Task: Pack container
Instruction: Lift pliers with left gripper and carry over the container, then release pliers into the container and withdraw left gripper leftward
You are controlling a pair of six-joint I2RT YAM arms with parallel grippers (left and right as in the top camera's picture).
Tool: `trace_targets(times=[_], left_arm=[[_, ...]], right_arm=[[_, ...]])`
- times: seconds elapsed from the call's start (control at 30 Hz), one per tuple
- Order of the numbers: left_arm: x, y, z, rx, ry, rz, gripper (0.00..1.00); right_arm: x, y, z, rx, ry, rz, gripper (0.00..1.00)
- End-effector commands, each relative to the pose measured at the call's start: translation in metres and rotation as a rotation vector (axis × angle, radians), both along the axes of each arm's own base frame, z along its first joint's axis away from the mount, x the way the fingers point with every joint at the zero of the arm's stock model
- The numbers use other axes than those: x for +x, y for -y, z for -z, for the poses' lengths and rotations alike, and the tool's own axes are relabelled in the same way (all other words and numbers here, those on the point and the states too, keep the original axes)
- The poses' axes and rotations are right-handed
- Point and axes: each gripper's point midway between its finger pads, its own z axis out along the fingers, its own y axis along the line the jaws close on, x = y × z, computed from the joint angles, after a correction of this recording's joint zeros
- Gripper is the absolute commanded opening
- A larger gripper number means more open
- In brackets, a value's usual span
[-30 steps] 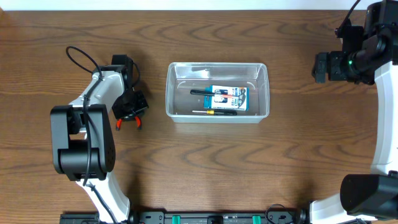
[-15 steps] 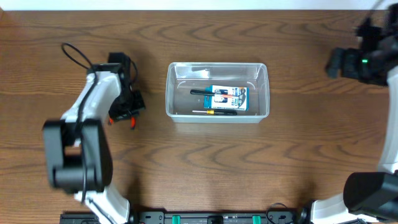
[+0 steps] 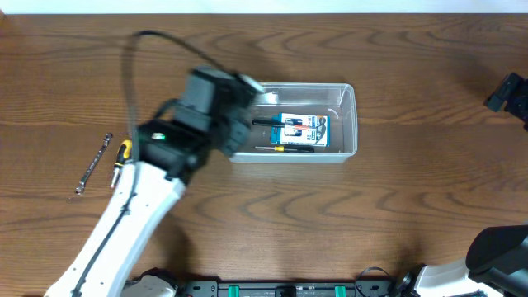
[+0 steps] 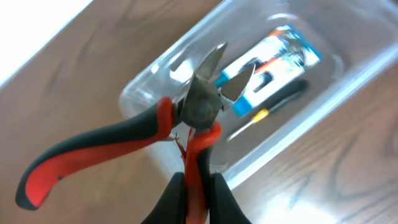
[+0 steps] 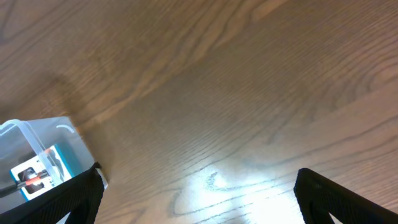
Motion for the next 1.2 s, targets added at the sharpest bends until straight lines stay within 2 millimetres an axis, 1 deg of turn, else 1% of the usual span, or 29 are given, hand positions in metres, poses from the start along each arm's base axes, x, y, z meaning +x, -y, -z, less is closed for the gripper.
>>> trace_targets(times=[0.0, 0.1, 0.17, 0.3, 0.43, 0.63, 0.77, 0.8, 0.87, 0.9, 1.0, 1.07, 1.1, 1.17], left_arm=[[0.004, 0.029, 0.02, 0.142, 0.052, 0.253, 0.06], [0.015, 0.046, 0.044, 0.172, 0.035, 0.33, 0.06], [0.025, 0.051, 0.066, 0.185, 0.002, 0.333, 0.06], [0.038, 0.054, 0.111, 0.217, -0.077, 0.327, 0.06], [0.042, 0.05, 0.148, 0.245, -0.156, 0.322, 0.06], [0.041, 0.045, 0.179, 0.27, -0.232, 0.312, 0.06], [0.038, 0.044, 0.195, 0.285, -0.269, 0.315, 0.06], [0.038, 0.043, 0.198, 0.288, -0.275, 0.315, 0.1], [0.037, 0.043, 0.199, 0.29, -0.28, 0.315, 0.42], [0.037, 0.043, 0.199, 0.29, -0.279, 0.315, 0.5], [0.037, 0.043, 0.197, 0.288, -0.276, 0.315, 0.57], [0.038, 0.043, 0.193, 0.287, -0.268, 0.314, 0.64], [0.039, 0.042, 0.188, 0.289, -0.256, 0.31, 0.68], [0.04, 0.042, 0.174, 0.287, -0.233, 0.306, 0.7]], right_arm=[[0.001, -0.005, 0.0, 0.022, 0.007, 0.004, 0.99], [0.0, -0.006, 0.001, 0.026, 0.0, 0.003, 0.99], [-0.001, -0.006, 0.001, 0.027, -0.003, 0.003, 0.99], [-0.002, -0.007, 0.001, 0.029, -0.005, 0.003, 0.99], [-0.002, -0.007, 0.001, 0.03, -0.006, 0.004, 0.99], [-0.002, -0.007, 0.001, 0.029, -0.006, 0.003, 0.99], [-0.002, -0.007, 0.001, 0.029, -0.006, 0.003, 0.99], [-0.002, -0.007, 0.001, 0.029, -0.006, 0.003, 0.99], [-0.002, -0.007, 0.001, 0.029, -0.006, 0.003, 0.99], [-0.002, -0.007, 0.001, 0.029, -0.006, 0.003, 0.99], [-0.002, -0.007, 0.001, 0.029, -0.006, 0.003, 0.99], [-0.002, -0.007, 0.001, 0.029, -0.006, 0.003, 0.99], [-0.002, -0.007, 0.001, 0.029, -0.006, 0.003, 0.99], [-0.002, -0.007, 0.001, 0.029, -0.006, 0.003, 0.99]])
